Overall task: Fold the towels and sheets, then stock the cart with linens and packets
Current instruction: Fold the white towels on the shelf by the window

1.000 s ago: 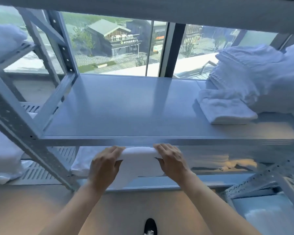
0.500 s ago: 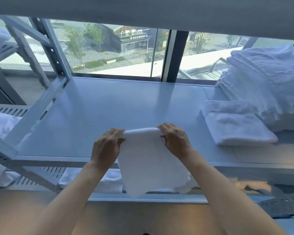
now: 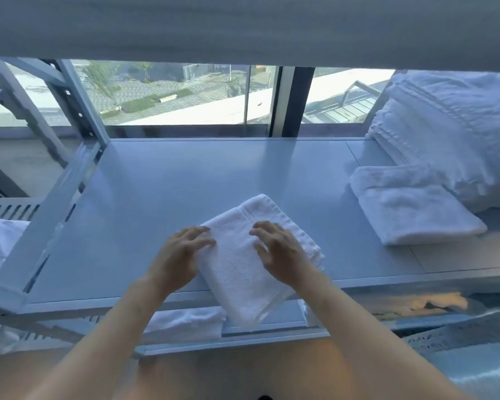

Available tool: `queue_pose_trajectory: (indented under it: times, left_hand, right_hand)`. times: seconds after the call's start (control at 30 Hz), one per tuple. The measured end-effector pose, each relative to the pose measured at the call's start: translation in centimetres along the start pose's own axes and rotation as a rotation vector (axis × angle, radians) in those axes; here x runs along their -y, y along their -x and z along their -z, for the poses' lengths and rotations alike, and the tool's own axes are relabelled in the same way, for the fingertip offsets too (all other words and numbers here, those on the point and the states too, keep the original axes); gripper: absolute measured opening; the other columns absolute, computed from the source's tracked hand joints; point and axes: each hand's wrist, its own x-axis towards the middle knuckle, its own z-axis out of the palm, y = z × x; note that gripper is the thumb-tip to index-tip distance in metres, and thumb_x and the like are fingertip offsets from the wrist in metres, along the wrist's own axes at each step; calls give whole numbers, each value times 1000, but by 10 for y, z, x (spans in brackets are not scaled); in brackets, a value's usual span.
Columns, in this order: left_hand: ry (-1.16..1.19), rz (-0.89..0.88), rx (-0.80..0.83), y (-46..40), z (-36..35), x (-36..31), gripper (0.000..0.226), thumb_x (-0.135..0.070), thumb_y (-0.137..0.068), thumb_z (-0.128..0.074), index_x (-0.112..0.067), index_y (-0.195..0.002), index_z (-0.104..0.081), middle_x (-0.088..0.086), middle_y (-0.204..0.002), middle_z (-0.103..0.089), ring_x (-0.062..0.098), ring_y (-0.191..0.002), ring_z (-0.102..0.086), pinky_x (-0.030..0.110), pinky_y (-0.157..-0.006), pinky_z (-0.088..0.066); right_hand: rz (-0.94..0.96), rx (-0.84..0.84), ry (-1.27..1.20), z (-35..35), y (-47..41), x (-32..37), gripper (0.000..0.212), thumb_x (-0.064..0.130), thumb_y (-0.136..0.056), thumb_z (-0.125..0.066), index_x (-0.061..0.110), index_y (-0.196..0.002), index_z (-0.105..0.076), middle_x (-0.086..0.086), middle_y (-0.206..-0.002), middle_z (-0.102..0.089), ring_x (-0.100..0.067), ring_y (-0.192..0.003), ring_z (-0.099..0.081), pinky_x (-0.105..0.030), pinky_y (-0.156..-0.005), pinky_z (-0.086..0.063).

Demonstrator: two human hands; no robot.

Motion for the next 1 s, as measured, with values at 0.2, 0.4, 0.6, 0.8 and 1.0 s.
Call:
queue_pose_trajectory:
  times: [0.2, 0.4, 0.6, 0.8, 1.0]
  left_hand:
    - [26, 2, 102, 2, -4, 16, 55, -5, -79, -73, -28, -129, -71, -5, -143, -61, 26, -123, -60, 40, -94, -55]
    - [-147, -122, 86, 27, -12, -10, 49, -41, -73, -78, -31, -120, -70, -5, -97, -64, 23, -77, -62, 32, -51, -49]
    - [-208, -224, 89, 37, -26, -18, 68, -28, -61, -90, -21, -125, -70, 8, -109, -62, 33, -90, -61, 40, -63, -53]
    - [-184, -348, -26, 31, -19, -4, 64, 6, -74, -62, -15, -134, -68, 12, -144, -60, 39, -125, -62, 49, -86, -56]
    - [-139, -341, 87, 39, -13, 18, 74, 4, -66, -74, -14, -137, -65, 5, -152, -54, 31, -143, -47, 58, -101, -50]
  right_hand:
    - [-108, 167, 139, -28, 26, 60, 77, 67, -85, -57, 19, -144, -49, -3, -150, -48, -25, -135, -45, -48, -111, -36]
    - [-251, 114, 345, -45, 37, 88, 81, 40, -82, -71, 15, -151, -39, -10, -157, -39, -32, -144, -38, -57, -117, -29]
    - [-280, -17, 339, -46, 66, 79, 76, 16, -71, -85, 11, -142, -58, -10, -148, -56, -29, -138, -53, -54, -112, -40]
    - [-325, -67, 329, -42, 71, 77, 68, 14, -74, -80, 12, -139, -61, -6, -148, -57, -26, -136, -54, -53, -109, -43]
    - [-351, -2, 318, -41, 77, 74, 77, 2, -73, -74, 14, -146, -55, -2, -156, -50, -25, -145, -46, -51, -115, -36]
